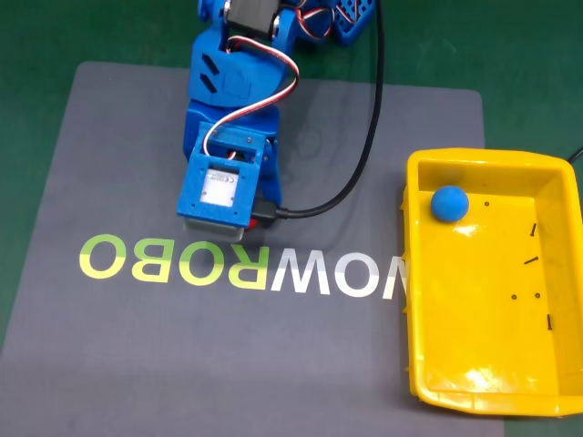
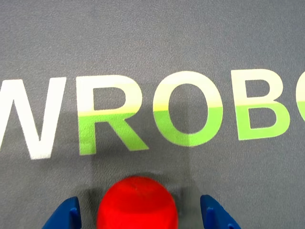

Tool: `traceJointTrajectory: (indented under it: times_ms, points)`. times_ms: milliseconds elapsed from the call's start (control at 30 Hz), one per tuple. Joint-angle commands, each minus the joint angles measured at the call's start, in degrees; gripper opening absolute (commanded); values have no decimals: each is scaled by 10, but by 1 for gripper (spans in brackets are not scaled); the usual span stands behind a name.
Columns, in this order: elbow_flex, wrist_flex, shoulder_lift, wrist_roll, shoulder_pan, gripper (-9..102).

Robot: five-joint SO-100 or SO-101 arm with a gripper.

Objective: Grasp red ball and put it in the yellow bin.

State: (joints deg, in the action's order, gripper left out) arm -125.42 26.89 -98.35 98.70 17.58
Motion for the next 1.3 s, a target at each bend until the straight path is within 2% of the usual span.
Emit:
traceJointTrajectory:
  times_ms: [0,333,567,1067,1267]
  points:
    - [38,-17,2,-3,5,28]
    - [37,-17,17,-2,1,24]
    - [35,-17,22,-6,-6,0]
    - [34,-17,14,-15,-8,0]
    - [37,-40,-57,-30,-33,0]
